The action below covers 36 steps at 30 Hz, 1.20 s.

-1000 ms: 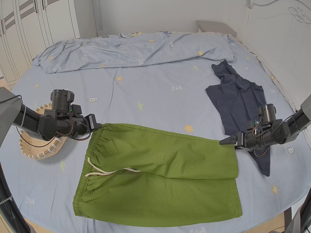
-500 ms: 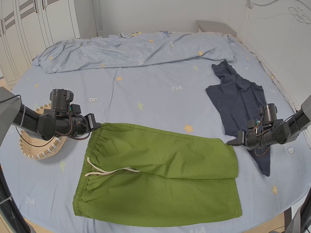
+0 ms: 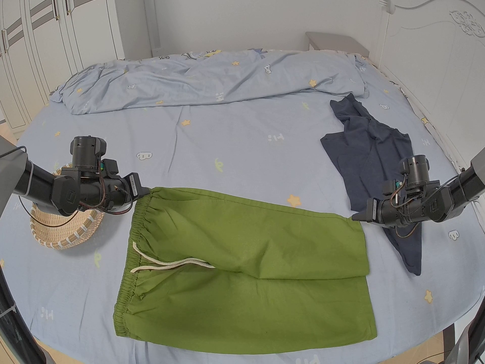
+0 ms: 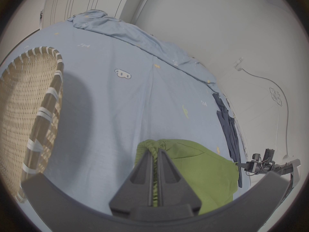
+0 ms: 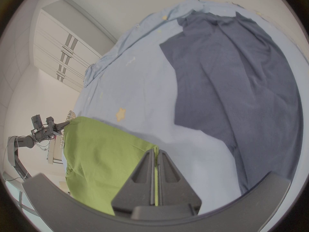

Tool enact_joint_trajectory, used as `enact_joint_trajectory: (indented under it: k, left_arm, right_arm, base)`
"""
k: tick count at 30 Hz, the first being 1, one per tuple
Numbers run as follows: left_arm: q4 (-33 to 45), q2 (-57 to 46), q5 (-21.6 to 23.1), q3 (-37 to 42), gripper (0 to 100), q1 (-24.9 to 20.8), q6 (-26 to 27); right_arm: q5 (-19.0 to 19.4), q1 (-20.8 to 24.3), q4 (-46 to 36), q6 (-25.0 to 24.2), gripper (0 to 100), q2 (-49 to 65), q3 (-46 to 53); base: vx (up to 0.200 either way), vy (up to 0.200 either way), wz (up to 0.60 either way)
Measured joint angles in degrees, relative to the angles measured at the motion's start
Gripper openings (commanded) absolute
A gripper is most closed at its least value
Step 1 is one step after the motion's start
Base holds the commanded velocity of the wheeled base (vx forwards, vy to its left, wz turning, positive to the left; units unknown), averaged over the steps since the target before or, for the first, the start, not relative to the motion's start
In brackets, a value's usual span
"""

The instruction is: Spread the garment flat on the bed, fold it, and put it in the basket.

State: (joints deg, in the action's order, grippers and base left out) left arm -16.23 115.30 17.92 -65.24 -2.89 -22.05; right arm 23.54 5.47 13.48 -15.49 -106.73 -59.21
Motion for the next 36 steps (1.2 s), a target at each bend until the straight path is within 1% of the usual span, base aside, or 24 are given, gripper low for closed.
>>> enact_joint_trajectory:
  k: [4, 10, 13, 17, 22, 24, 28, 36]
  left_arm:
    - [0.0, -0.67, 0.0, -0.05, 0, 0.52, 0.02]
    - [0.0, -1.4, 0.02, -0.33, 0, 1.51, 0.0]
    - [-0.05, -1.66, 0.0, -0.55, 0, 2.15, 0.02]
    - [-0.06, -1.93, 0.0, -1.04, 0, 2.91, 0.02]
    - [-0.5, -2.27, 0.0, -1.51, 0, 3.9, -0.02]
    - [-0.63, -2.45, 0.02, -1.76, 0, 4.25, -0.04]
    - [-0.66, -2.51, -0.02, -2.41, 0, 5.1, -0.06]
    - [-0.77, -2.23, -0.05, -3.22, 0, 5.75, 0.27]
  right_arm:
    - [-1.79, 1.79, -2.24, 0.11, 0, 0.72, -4.22]
    - [-5.47, 4.12, -10.18, 0.23, 0, 1.08, -15.46]
    - [-8.33, 5.44, -13.02, 0.26, 0, 0.74, -21.05]
    - [-13.69, 8.06, -15.86, 0.44, 0, -0.07, -27.0]
    - [-20.21, 10.62, -16.02, 3.38, 0, -0.83, -29.87]
    - [-21.91, 11.23, -15.59, 4.55, 0, -1.29, -30.98]
    - [-23.67, 11.8, -15.01, 6.52, 0, -3.05, -34.72]
    - [-27.12, 12.15, -14.87, 8.33, 0, -7.74, -42.74]
  base:
    - [0.0, 0.0, 0.0]
    - [0.0, 0.0, 0.0]
    - [0.0, 0.0, 0.0]
    - [0.0, 0.0, 0.0]
    - [0.0, 0.0, 0.0]
    - [0.0, 0.0, 0.0]
    - [0.0, 0.0, 0.0]
    - [0.0, 0.0, 0.0]
